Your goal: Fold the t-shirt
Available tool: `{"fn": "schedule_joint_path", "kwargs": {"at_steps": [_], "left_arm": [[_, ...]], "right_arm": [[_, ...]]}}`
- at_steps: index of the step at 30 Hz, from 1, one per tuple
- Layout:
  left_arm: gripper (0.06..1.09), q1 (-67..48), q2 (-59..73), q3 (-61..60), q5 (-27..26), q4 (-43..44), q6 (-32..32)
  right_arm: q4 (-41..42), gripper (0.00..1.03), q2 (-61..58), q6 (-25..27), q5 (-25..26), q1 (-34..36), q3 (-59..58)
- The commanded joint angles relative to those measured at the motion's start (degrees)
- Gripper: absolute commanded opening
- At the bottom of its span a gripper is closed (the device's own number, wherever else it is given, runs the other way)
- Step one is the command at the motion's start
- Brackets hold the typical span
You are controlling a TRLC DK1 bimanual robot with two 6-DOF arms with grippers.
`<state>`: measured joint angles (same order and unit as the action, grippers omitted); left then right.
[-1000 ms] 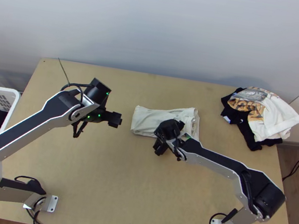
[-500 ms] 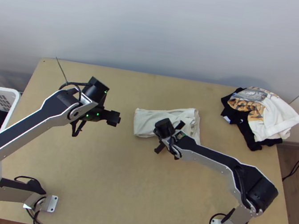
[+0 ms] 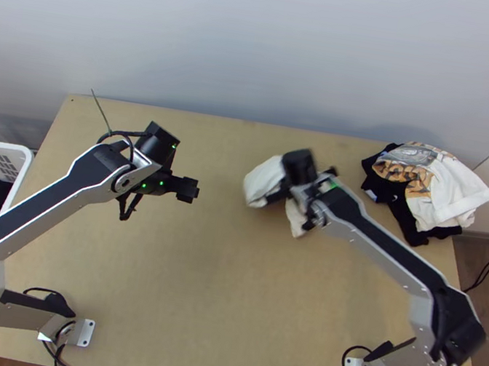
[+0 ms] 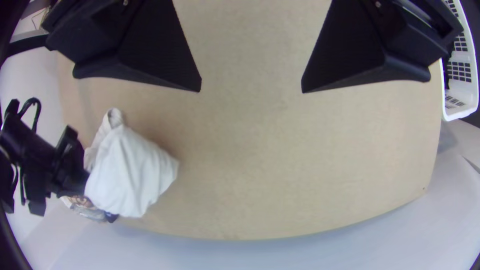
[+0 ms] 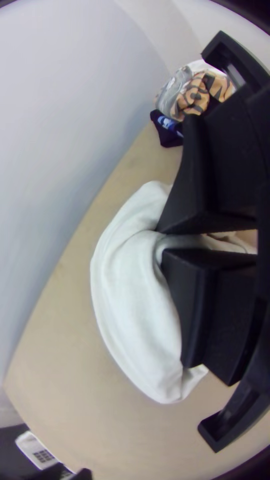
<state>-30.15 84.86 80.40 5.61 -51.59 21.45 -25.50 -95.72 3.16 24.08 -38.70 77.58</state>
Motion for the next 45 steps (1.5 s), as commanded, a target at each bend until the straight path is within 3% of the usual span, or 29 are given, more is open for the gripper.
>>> {"fn": "schedule_joint_path", "kwargs": {"at_steps": [1,7,10,20,27,33,40,45], "left_arm": [[1.03,0.1,-0.3,0.5,-0.5,-0.2,0.2],[1.03,0.5,-1.1,-0.4,-0.9,-0.6,0.2],[1.03,0.8,-1.3,-1.0,-1.2,-0.6,0.1],[1.03,0.7,-0.6,-2.2,-2.4,-0.6,0.0],[1.03,1.2,-0.8,-2.8,-2.4,-0.7,-0.1],[1.03,3.3,-1.3,-3.2,-2.4,-1.2,-0.9],[1.03,4.8,-1.6,-3.6,-2.4,-1.6,-0.9],[1.03,7.0,-2.8,-4.5,-2.4,-2.0,-1.0]], "right_arm": [[-7.1,0.03,4.5,-7.9,0.0,8.3,7.5],[-13.3,0.03,9.5,-13.4,-2.0,18.8,10.4],[-15.1,0.03,12.5,-13.7,-4.0,26.7,12.6],[-19.9,0.03,12.4,-8.4,-17.6,57.7,26.1],[-20.3,0.03,3.0,-6.6,-23.5,70.3,36.3],[-19.4,0.03,-3.0,-5.4,-24.5,70.1,36.7],[-16.3,0.03,-11.6,-6.1,-23.2,61.2,35.1],[-15.7,0.03,-16.3,-11.0,-22.1,54.5,36.7]]}}
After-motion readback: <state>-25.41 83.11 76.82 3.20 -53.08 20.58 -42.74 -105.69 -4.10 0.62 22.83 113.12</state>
